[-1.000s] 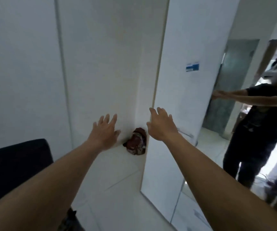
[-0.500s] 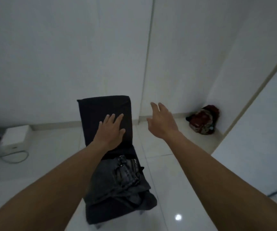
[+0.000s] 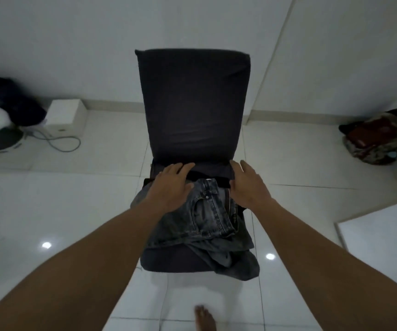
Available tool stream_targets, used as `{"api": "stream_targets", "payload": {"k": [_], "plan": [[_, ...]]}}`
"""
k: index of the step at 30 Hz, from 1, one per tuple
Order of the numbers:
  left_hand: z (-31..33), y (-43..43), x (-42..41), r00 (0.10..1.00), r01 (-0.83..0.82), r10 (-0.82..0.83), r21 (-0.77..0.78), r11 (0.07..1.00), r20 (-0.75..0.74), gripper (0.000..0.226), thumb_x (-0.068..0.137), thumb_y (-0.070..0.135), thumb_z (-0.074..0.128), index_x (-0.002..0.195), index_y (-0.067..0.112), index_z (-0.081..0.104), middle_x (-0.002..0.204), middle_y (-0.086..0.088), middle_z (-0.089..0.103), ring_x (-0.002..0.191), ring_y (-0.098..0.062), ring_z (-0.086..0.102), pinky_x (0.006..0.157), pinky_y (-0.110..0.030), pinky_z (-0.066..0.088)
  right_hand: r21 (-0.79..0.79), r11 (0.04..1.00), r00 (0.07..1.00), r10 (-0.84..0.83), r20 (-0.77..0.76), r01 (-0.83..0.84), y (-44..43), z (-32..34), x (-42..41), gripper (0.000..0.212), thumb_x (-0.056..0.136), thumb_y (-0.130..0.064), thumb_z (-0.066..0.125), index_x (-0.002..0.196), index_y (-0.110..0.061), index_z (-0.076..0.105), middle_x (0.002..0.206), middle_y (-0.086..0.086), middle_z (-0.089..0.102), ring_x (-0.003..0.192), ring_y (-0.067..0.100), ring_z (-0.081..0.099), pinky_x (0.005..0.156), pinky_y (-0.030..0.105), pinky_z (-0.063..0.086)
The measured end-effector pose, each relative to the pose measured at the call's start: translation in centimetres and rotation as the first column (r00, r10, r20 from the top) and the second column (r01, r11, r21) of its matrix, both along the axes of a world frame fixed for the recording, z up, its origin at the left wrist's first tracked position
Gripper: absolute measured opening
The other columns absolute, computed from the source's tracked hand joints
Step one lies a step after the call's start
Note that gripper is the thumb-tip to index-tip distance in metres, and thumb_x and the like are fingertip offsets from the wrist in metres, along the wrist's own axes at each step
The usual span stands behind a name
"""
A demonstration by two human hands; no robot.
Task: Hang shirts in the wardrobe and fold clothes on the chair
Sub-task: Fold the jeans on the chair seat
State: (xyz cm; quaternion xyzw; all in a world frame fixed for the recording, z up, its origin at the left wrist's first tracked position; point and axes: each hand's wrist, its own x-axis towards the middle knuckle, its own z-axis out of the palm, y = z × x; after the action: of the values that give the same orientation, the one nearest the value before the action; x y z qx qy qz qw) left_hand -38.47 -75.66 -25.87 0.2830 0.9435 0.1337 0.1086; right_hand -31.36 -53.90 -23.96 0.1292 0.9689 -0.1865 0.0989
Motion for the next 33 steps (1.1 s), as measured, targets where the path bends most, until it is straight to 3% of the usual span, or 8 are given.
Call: {"api": "stream_targets", "payload": {"k": [7,11,14,17,21,25,28,33], "plan": [[-8.7,5.1,-1.4,0.961,0.276,-0.267,-0.187,0.943,0.072,0.065,0.103,0.032,0.044,0.156,0.044,0.008,0.156,-0.015,0.029,0.138,-0.040,0.035,0.104,-0.052,0.043,-0.022,0.999,0.981,0.052,0.186,-0.049,3.2,-10.7,-1.7,0.068,0.097,-0.014,0.054,0.158,-0.020,0.025,0.155,0.018,0.033,0.141,0.042,0.037,0.111,0.056,0.037],[-11.7,7.4,-0.7,0.940,0.339,-0.316,-0.462,0.819,0.130,0.096,0.098,0.022,0.056,0.150,0.051,-0.020,0.164,-0.021,-0.007,0.149,-0.047,0.005,0.114,-0.063,0.026,-0.074,0.992,0.948,0.117,0.297,-0.100,3.9,-14.5,-1.5,0.072,0.096,-0.013,0.054,0.158,-0.030,0.024,0.146,0.017,0.044,0.128,0.041,0.051,0.105,0.052,0.045],[-12.3,8.3,-0.5,0.952,0.304,-0.262,-0.567,0.765,0.156,0.098,0.095,0.031,0.064,0.154,0.046,-0.013,0.163,-0.019,-0.018,0.149,-0.048,-0.002,0.112,-0.069,0.023,-0.115,0.987,0.941,0.141,0.309,-0.110,3.8,-15.6,-1.5,0.084,0.094,-0.007,0.056,0.161,-0.033,0.014,0.153,0.018,0.039,0.131,0.040,0.050,0.107,0.050,0.045],[-11.8,8.6,-1.1,0.960,0.269,-0.261,-0.593,0.759,0.100,0.099,0.089,0.044,0.069,0.156,0.043,-0.004,0.164,-0.018,-0.008,0.146,-0.046,0.010,0.109,-0.062,0.032,-0.095,0.989,0.933,0.137,0.334,-0.111,3.3,-15.9,-2.1,0.096,0.094,-0.007,0.059,0.161,-0.037,-0.003,0.158,0.019,0.029,0.134,0.041,0.047,0.107,0.051,0.044],[-12.3,8.3,-1.5,0.969,0.228,-0.236,-0.607,0.762,0.069,0.112,0.082,0.060,0.070,0.153,0.046,-0.015,0.162,-0.016,-0.002,0.141,-0.046,0.019,0.104,-0.057,0.035,-0.047,0.991,0.931,0.136,0.338,-0.128,3.1,-17.0,-2.3,0.100,0.093,-0.011,0.061,0.159,-0.044,-0.007,0.159,0.017,0.029,0.132,0.040,0.047,0.104,0.053,0.046],[-11.3,9.1,-1.5,0.977,0.205,-0.196,-0.599,0.774,0.081,0.080,0.092,0.037,0.067,0.155,0.034,0.017,0.156,-0.020,0.014,0.132,-0.047,0.033,0.103,-0.055,0.038,0.096,0.987,0.945,0.092,0.315,-0.128,3.1,-17.3,-1.9,0.086,0.093,-0.018,0.061,0.158,-0.042,0.010,0.144,0.019,0.033,0.128,0.041,0.040,0.103,0.052,0.042],[-10.1,8.7,-1.9,0.975,0.215,-0.212,-0.471,0.855,0.061,0.051,0.098,0.015,0.055,0.146,0.023,0.040,0.136,-0.017,0.042,0.112,-0.041,0.056,0.089,-0.048,0.048,0.131,0.983,0.962,0.089,0.259,-0.127,3.1,-17.1,-2.3,0.080,0.087,-0.015,0.065,0.153,-0.032,0.023,0.144,0.019,0.030,0.127,0.040,0.038,0.102,0.051,0.040],[-5.1,4.9,-4.2,0.976,0.146,-0.111,-0.179,0.973,0.189,0.036,0.082,0.004,0.057,0.113,0.021,0.064,0.112,-0.011,0.065,0.104,-0.035,0.062,0.085,-0.042,0.052,-0.025,0.993,0.967,0.122,0.225,-0.119,2.9,-14.8,-3.1,0.071,0.085,-0.015,0.067,0.143,-0.030,0.031,0.133,0.015,0.048,0.118,0.042,0.050,0.096,0.052,0.045]]}}
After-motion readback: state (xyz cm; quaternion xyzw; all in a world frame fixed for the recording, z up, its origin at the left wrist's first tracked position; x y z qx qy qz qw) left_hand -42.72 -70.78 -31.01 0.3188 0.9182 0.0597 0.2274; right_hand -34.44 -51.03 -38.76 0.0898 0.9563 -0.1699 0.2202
